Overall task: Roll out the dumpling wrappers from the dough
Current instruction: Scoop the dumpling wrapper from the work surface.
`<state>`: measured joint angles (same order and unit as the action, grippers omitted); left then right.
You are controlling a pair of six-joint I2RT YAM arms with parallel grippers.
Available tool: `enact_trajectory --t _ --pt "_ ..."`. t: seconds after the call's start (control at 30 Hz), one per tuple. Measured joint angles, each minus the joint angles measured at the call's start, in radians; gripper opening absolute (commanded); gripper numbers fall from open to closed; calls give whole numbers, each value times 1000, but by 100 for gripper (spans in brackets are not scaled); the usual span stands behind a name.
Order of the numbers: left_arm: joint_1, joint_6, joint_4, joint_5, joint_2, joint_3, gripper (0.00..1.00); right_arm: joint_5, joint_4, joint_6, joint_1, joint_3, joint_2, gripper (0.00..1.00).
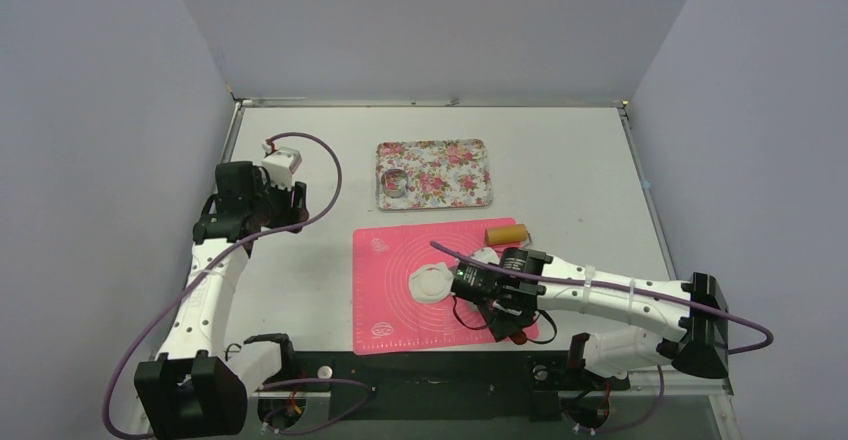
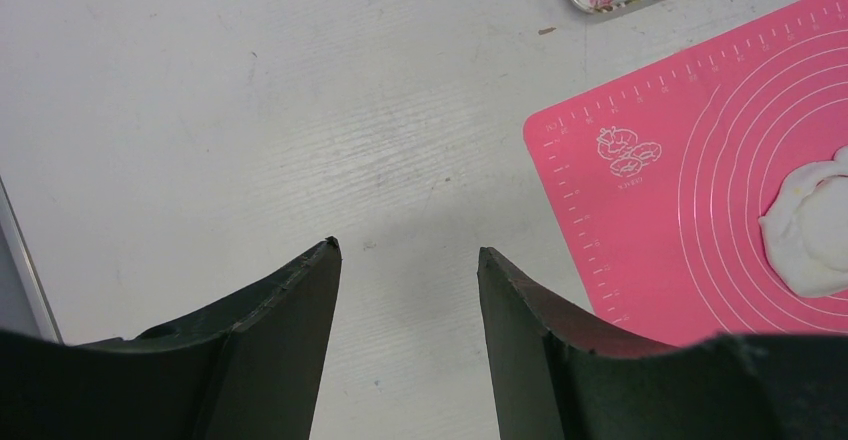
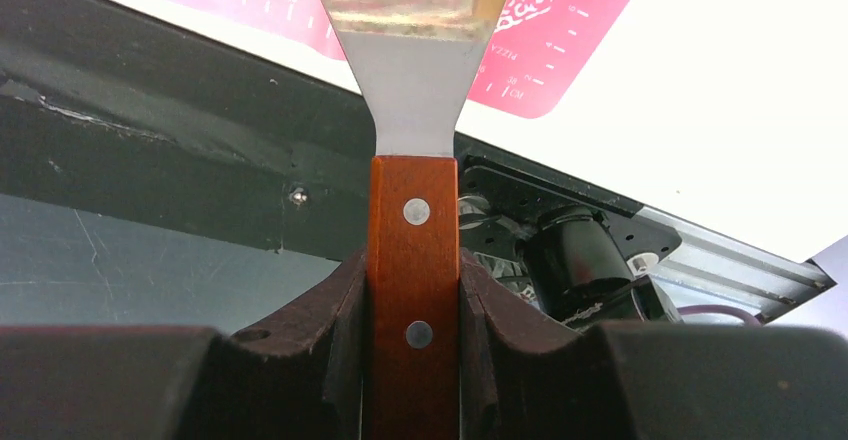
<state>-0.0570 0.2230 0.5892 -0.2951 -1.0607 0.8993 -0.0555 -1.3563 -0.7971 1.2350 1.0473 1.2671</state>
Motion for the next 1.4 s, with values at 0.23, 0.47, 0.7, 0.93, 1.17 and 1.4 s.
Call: enact_trajectory --t 0.23,0.47,0.7,0.93,1.17,1.4 --pt "0 0 9 11 -27 12 51 -6 18 23 -11 0 -4 0" --pt "0 -1 13 15 -30 21 51 11 35 31 -11 0 -24 0" --pt "0 -2 18 19 -32 22 51 2 37 32 -11 0 -26 0" --pt "0 -2 21 18 -32 22 51 -79 -72 -6 -10 0 -28 0" --pt "0 -2 21 18 -32 22 51 -69 -101 -26 62 -15 -36 0" --pt "0 -2 21 18 -32 22 51 -45 -75 -8 82 -35 -5 0"
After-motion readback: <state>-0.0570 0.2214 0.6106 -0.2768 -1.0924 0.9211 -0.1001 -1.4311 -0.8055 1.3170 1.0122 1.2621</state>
